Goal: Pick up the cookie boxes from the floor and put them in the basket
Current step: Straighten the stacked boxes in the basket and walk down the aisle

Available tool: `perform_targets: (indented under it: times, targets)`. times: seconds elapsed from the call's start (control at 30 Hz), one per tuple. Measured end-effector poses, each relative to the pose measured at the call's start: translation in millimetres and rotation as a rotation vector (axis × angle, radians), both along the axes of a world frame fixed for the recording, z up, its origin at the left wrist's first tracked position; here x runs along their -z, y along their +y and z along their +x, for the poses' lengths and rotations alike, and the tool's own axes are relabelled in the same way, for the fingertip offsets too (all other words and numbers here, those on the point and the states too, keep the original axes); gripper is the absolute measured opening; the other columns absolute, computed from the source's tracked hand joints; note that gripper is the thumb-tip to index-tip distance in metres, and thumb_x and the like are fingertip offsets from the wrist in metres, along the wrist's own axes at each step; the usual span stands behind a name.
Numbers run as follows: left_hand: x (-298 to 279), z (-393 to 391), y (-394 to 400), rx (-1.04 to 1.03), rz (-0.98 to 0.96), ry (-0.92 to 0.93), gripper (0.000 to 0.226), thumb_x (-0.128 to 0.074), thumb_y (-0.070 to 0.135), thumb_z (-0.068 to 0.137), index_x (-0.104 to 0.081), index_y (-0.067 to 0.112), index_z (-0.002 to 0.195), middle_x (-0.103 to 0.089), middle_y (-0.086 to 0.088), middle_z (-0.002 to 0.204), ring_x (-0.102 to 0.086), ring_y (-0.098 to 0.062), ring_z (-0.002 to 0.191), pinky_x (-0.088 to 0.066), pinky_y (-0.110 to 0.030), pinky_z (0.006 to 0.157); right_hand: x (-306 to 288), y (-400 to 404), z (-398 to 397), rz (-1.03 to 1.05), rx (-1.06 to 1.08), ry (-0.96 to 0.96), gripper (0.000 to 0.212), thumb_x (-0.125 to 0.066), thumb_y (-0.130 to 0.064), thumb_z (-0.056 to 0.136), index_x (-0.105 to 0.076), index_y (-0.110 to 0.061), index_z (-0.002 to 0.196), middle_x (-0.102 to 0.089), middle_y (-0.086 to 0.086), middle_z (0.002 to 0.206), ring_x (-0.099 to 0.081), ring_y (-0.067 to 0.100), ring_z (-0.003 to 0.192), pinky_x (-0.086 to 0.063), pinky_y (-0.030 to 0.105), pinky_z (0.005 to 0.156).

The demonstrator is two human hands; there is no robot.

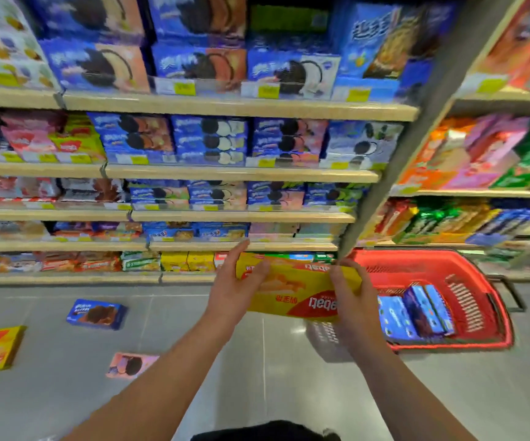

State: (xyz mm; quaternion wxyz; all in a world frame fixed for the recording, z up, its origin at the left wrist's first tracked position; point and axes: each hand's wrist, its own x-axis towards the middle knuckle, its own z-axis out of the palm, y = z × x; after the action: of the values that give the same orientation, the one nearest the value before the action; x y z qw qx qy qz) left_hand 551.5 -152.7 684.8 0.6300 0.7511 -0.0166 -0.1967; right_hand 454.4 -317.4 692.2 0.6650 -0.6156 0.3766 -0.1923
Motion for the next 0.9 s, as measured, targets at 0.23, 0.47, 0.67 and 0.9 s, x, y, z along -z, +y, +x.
perform_targets:
  times: [0.23,0.47,0.67,0.9]
  targets:
    - [-5,-52,-142,0.112,-0.047,-0.017,0.046,-0.065,0.053,0.081,-0.046,0.059,0.123,-0.053,0.008,0.129,-0.061,-0.013,0.105,-0.055,-0.034,0.084,0,-132,-69,-0.159,0.089,0.014,0.034,-0.068,-0.045,0.081,-0.06,-0.032,0.112,-0.064,-0.005,0.104,-0.061,0.01,0.092,-0.046,0.025,0.07]
    - [2,-86,-257,0.25,-0.01,0.017,0.049,-0.066,0.049,0.083,-0.046,0.052,0.127,-0.055,0.008,0.128,-0.062,-0.012,0.107,-0.057,-0.033,0.083,16,-237,-123,-0.134,0.192,0.049,0.021,-0.068,-0.04,0.086,-0.061,-0.037,0.106,-0.062,-0.013,0.104,-0.059,0.005,0.094,-0.048,0.03,0.077]
    - [20,-61,-337,0.388,0.056,0.053,0.053,-0.067,0.054,0.08,-0.046,0.052,0.128,-0.056,0.014,0.124,-0.06,-0.015,0.111,-0.054,-0.044,0.091,40,-294,-119,-0.07,0.306,0.06,0.02,-0.065,-0.033,0.091,-0.059,-0.033,0.11,-0.062,-0.014,0.105,-0.058,-0.004,0.088,-0.045,0.021,0.069]
    - [72,15,-457,0.647,0.209,0.057,0.063,-0.062,0.076,0.064,-0.037,0.068,0.122,-0.055,0.013,0.131,-0.054,-0.017,0.121,-0.046,-0.046,0.099,92,-376,-72,0.06,0.481,0.206,0.023,-0.063,-0.051,0.085,-0.06,-0.037,0.102,-0.066,-0.011,0.101,-0.063,0.014,0.099,-0.052,0.037,0.085]
